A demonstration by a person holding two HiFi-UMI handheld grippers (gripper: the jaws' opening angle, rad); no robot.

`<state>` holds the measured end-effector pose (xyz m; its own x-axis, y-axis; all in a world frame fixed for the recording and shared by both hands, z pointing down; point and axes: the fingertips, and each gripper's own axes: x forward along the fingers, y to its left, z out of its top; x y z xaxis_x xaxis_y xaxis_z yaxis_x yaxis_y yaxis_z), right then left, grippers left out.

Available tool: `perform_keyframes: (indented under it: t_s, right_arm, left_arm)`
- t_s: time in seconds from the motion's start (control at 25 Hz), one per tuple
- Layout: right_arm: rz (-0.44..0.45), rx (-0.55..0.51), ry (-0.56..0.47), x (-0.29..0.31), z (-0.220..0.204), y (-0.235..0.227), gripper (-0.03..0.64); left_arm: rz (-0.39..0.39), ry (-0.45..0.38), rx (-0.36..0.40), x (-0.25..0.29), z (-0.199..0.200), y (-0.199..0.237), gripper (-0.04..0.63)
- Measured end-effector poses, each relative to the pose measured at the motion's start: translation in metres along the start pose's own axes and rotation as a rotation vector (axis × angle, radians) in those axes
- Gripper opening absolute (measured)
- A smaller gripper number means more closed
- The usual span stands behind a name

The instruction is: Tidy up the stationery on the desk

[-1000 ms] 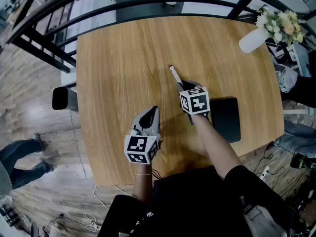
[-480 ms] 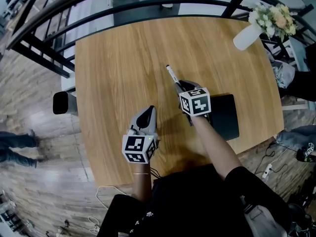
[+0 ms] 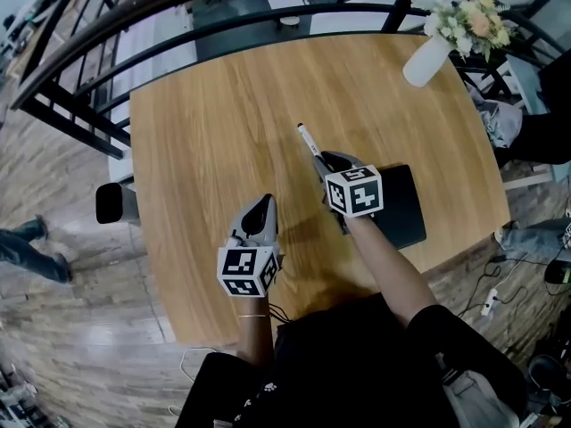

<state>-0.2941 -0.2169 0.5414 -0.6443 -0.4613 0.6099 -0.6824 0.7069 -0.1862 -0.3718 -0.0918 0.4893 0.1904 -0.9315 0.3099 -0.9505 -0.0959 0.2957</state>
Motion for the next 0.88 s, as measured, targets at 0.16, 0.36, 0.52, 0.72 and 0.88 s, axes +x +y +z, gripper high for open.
perform_keyframes:
  t_s: [0.16,0.36,0.52,0.72,0.88]
  right_arm:
    - [-0.002,0.016,-0.024,-0.014,0.001,0.001,0.078]
    - [0.017,0.065,-0.049,-0.031,-0.002,-0.006,0.078]
    - [0.013,0.078,-0.061,-0.048,-0.007,-0.017,0.078]
    - [-0.013,0.108,-0.083,-0.071,-0.013,-0.042,0.078]
    - [-0.037,0.128,-0.097,-0.089,-0.020,-0.062,0.078]
  left_arm:
    - [-0.005,0.001,0.017,-0.003,0.003,-0.004,-0.006]
    - [-0.001,0.009,0.030,-0.003,0.003,-0.014,-0.006]
    - [0.001,0.000,0.014,-0.001,0.001,-0.021,-0.006]
    - [-0.037,0.019,0.040,0.013,-0.003,-0.049,-0.006]
    - [-0.070,0.026,0.059,0.024,-0.005,-0.071,-0.006]
